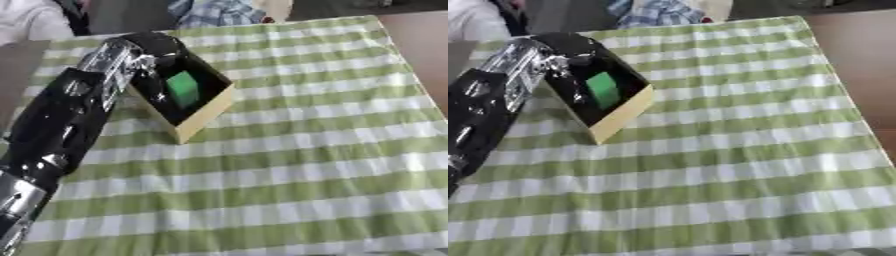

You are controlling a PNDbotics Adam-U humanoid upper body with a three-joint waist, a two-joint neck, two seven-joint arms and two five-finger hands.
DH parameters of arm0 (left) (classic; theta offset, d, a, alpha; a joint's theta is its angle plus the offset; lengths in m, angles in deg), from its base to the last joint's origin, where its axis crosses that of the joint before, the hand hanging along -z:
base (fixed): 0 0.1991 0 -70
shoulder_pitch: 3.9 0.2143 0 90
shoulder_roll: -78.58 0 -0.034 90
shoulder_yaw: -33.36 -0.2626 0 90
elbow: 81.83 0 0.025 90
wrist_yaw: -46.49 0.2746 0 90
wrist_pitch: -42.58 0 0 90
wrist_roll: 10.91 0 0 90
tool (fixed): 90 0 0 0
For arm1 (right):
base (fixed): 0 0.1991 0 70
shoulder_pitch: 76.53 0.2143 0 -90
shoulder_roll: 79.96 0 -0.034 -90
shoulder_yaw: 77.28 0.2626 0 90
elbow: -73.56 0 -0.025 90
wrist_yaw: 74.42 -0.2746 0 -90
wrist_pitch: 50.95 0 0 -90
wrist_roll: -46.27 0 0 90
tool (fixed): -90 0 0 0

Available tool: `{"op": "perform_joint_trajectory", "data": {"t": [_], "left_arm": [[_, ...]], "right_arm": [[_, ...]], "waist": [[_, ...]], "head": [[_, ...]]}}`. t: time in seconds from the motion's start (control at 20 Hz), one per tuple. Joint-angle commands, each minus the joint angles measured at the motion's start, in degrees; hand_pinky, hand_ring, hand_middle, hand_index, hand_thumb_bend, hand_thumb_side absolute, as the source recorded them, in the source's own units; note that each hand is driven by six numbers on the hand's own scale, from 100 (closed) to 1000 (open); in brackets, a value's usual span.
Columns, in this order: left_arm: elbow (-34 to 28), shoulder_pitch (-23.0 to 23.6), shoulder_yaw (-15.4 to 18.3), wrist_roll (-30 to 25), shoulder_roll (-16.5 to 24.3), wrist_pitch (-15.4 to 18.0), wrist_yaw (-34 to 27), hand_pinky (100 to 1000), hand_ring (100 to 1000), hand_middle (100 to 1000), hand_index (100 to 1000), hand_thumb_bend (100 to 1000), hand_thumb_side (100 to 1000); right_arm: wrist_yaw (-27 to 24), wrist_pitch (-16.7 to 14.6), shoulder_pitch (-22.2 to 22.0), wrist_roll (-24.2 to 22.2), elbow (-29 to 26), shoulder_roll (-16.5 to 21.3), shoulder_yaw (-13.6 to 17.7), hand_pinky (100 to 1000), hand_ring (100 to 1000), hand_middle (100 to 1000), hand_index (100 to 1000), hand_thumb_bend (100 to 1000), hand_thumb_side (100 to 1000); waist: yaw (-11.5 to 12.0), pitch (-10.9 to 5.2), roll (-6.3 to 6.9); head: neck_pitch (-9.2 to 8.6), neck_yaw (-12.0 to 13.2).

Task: Pick up objects on the table and place them in the box.

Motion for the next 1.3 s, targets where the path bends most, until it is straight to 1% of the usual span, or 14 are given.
{"op": "perform_joint_trajectory", "data": {"t": [0.05, 0.1, 0.15, 0.3, 0.45, 0.7, 0.8, 0.95, 1.2, 1.25, 1.3], "left_arm": [[-2.68, -0.97, 1.29, 0.21, 0.99, -0.41, -1.33, 733, 824, 775, 844, 440, 100], [-3.61, -0.87, 1.50, 0.49, 1.05, -0.73, -2.60, 723, 817, 768, 841, 328, 154], [-4.87, -0.78, 1.63, 0.70, 1.21, -1.07, -4.18, 713, 810, 763, 839, 377, 100], [-9.99, -0.48, 1.55, 0.27, 2.20, -2.34, -9.41, 674, 781, 739, 830, 292, 100], [-16.67, 0.06, 1.53, -1.13, 3.83, -4.20, -15.28, 644, 760, 723, 819, 221, 100], [-30.94, 2.42, 1.58, -3.15, 8.05, -7.88, -23.42, 611, 731, 692, 799, 165, 100], [-37.37, 4.00, 1.79, -3.08, 9.96, -9.45, -26.30, 597, 716, 677, 787, 120, 100], [-46.62, 6.83, 2.84, -1.35, 12.43, -11.88, -30.62, 587, 701, 661, 779, 100, 100], [-59.88, 12.31, 5.12, 4.54, 15.17, -16.84, -38.55, 537, 654, 620, 762, 100, 100], [-62.08, 13.49, 5.53, 6.00, 15.53, -17.86, -40.23, 530, 645, 613, 758, 100, 108], [-63.75, 14.53, 5.91, 7.60, 15.79, -18.78, -41.84, 527, 642, 611, 758, 100, 137]], "right_arm": [[-0.33, -0.01, 0.64, -0.18, -0.88, 0.67, 0.46, 578, 800, 722, 907, 100, 958], [-0.32, -0.01, 0.63, -0.16, -0.88, 0.68, 0.48, 578, 800, 722, 906, 100, 961], [-0.30, 0.00, 0.60, -0.14, -0.88, 0.70, 0.48, 578, 800, 722, 906, 100, 958], [-0.23, 0.00, 0.57, -0.06, -0.88, 0.80, 0.50, 580, 801, 723, 906, 100, 957], [-0.15, -0.01, 0.53, 0.04, -0.88, 0.95, 0.54, 581, 801, 723, 906, 100, 957], [0.01, -0.01, 0.40, 0.23, -0.88, 1.27, 0.61, 582, 801, 724, 906, 100, 955], [0.07, -0.04, 0.41, 0.28, -0.88, 1.36, 0.61, 583, 801, 724, 905, 100, 955], [0.14, -0.08, 0.42, 0.36, -0.88, 1.54, 0.63, 584, 801, 725, 905, 100, 954], [0.24, -0.21, 0.50, 0.58, -0.88, 1.75, 0.71, 584, 801, 725, 905, 100, 954], [0.25, -0.21, 0.50, 0.61, -0.88, 1.74, 0.73, 584, 801, 725, 905, 100, 954], [0.27, -0.21, 0.49, 0.63, -0.88, 1.73, 0.75, 584, 801, 725, 905, 100, 954]], "waist": [[0.09, -1.17, -0.39], [0.09, -1.21, -0.41], [0.11, -1.25, -0.42], [0.20, -1.38, -0.43], [0.32, -1.50, -0.43], [0.63, -1.63, -0.46], [0.82, -1.64, -0.47], [1.03, -1.56, -0.61], [1.31, -1.26, -0.95], [1.38, -1.19, -1.02], [1.44, -1.14, -1.10]], "head": [[-0.29, -0.05], [-0.29, -0.09], [-0.24, -0.14], [-0.13, -0.17], [0.03, -0.18], [0.49, -0.16], [0.65, -0.15], [0.65, -0.25], [0.50, -0.27], [0.44, -0.25], [0.40, -0.25]]}}
